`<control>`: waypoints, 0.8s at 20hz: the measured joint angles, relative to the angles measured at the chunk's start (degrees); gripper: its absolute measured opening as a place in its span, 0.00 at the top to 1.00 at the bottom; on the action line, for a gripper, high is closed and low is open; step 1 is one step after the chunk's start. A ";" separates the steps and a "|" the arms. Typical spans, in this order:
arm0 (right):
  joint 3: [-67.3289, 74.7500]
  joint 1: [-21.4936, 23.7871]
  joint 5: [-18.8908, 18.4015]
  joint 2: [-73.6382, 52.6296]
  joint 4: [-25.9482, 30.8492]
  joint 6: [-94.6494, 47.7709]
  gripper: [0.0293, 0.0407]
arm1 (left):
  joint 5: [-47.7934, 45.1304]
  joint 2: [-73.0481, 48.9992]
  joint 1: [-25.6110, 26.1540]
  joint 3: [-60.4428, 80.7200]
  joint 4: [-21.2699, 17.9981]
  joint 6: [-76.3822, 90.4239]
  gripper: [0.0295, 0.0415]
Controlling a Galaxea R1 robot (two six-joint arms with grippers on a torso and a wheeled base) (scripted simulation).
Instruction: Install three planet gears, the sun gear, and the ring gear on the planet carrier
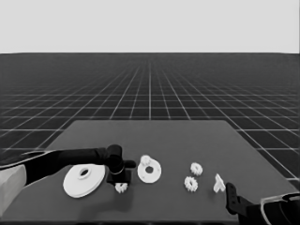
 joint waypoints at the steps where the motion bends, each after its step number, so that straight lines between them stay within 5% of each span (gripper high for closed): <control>1: 0.00 0.00 0.00 0.00 0.00 0.00 0.19 | 0.00 0.00 0.00 0.00 0.00 0.00 0.86; 2: 0.00 0.00 0.00 0.00 0.00 0.00 0.19 | 0.00 0.00 0.00 0.00 0.00 0.00 0.86; 4: 0.00 0.00 0.00 0.00 0.00 0.00 0.19 | 2.79 -1.58 -8.04 6.35 -8.02 -4.01 0.86; 6: 0.00 0.00 0.00 0.00 0.00 0.00 0.19 | 3.08 -1.78 -11.61 7.54 -11.36 -4.94 0.86; 12: 0.00 0.00 0.00 0.00 0.00 0.00 0.19 | 3.10 -1.84 -13.33 7.86 -13.14 -5.21 0.86; 16: 0.00 0.00 0.00 0.00 0.00 0.00 0.19 | 3.24 15.43 -14.43 -8.79 -14.28 -5.76 0.86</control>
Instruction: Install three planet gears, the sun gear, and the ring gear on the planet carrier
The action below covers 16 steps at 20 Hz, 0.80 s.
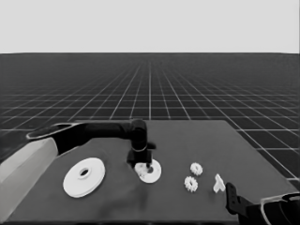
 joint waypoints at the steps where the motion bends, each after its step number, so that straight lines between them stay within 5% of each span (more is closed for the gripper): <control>1: 0.00 0.00 0.00 0.00 0.00 0.00 0.19 | -0.06 0.97 -0.03 -1.29 -0.05 0.32 0.86; 6: 0.00 0.00 0.00 0.00 0.00 0.00 0.19 | -0.15 2.20 -0.06 -3.08 -0.11 0.80 0.86; 9: 0.00 0.00 0.00 0.00 0.00 0.00 0.19 | -1.45 3.05 7.84 -7.21 7.63 3.76 0.86; 16: 0.00 0.00 0.00 0.00 0.00 0.00 0.19 | -2.11 3.40 9.59 -8.77 9.40 4.77 0.86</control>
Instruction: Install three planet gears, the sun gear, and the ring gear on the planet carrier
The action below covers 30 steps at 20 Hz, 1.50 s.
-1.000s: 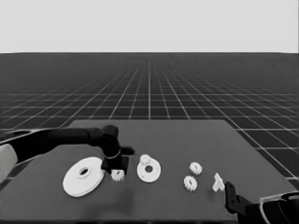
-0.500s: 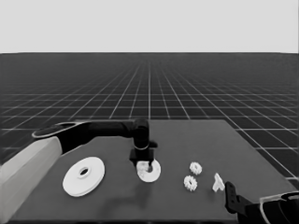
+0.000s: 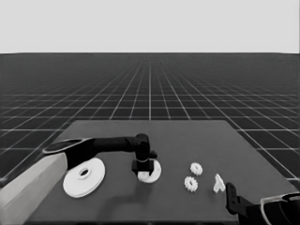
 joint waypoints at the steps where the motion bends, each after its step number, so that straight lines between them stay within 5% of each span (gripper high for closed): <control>1: 0.00 0.00 0.00 0.00 0.00 0.00 0.19 | -0.01 0.00 0.01 -0.01 0.02 0.01 0.59; 2: 0.00 0.00 0.00 0.00 0.00 0.00 0.19 | -0.02 0.01 0.02 -0.02 0.03 0.02 0.36; 4: 0.00 0.00 0.00 0.00 0.00 0.00 0.19 | -0.02 0.01 0.03 -0.03 0.04 0.02 0.26; 10: 0.00 0.00 0.00 0.00 0.00 0.00 0.19 | -0.02 0.01 0.03 -0.03 0.04 0.02 0.25; 13: 0.00 0.00 0.00 0.00 0.00 0.00 0.19 | 1.85 -1.05 -7.55 5.01 -7.36 -3.50 0.25; 20: 0.00 0.00 0.00 0.00 0.00 0.00 0.19 | 1.94 -1.12 -9.60 5.54 -9.46 -3.93 0.25; 21: 0.00 0.00 0.00 0.00 0.00 0.00 0.19 | -18.52 -16.35 -15.66 26.64 -6.63 23.78 0.06; 22: 0.00 0.00 0.00 0.00 0.00 0.00 0.19 | -30.99 -37.59 -21.69 40.95 -4.91 52.33 0.04; 24: 0.00 0.00 0.00 0.00 0.00 0.00 0.19 | -42.62 -58.00 -27.07 54.48 -3.33 85.60 0.18; 30: 0.00 0.00 0.00 0.00 0.00 0.00 0.19 | -48.53 -67.65 -29.71 61.45 -2.54 102.48 0.25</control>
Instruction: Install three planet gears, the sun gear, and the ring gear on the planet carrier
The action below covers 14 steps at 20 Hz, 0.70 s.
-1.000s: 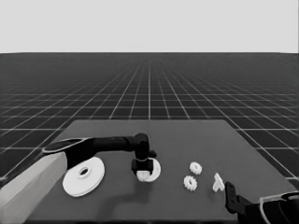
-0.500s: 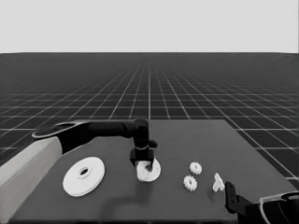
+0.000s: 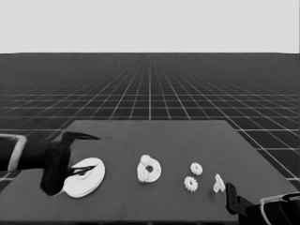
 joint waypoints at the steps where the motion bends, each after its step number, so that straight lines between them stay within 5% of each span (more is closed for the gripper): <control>1: -12.60 15.51 -11.54 13.21 17.29 24.29 0.09 | -0.10 -0.16 -0.05 0.12 0.01 0.30 0.25; 2: -26.88 19.87 -14.23 22.59 23.69 34.49 0.12 | -0.17 -0.25 -0.08 0.19 0.02 0.48 0.25; 4: -43.95 20.80 -16.13 31.14 28.34 40.40 0.18 | -0.22 -0.34 -0.10 0.25 0.03 0.64 0.25; 10: -54.98 20.78 -17.18 36.28 30.61 41.91 0.19 | -0.25 -0.38 -0.12 0.29 0.04 0.73 0.25; 12: -59.39 13.12 -12.90 38.17 24.25 40.39 0.19 | -0.25 -0.38 -0.12 0.29 0.04 0.73 0.25; 14: -61.94 10.49 -11.17 39.29 22.40 39.49 0.19 | -0.25 -0.38 -0.12 0.29 0.04 0.73 0.25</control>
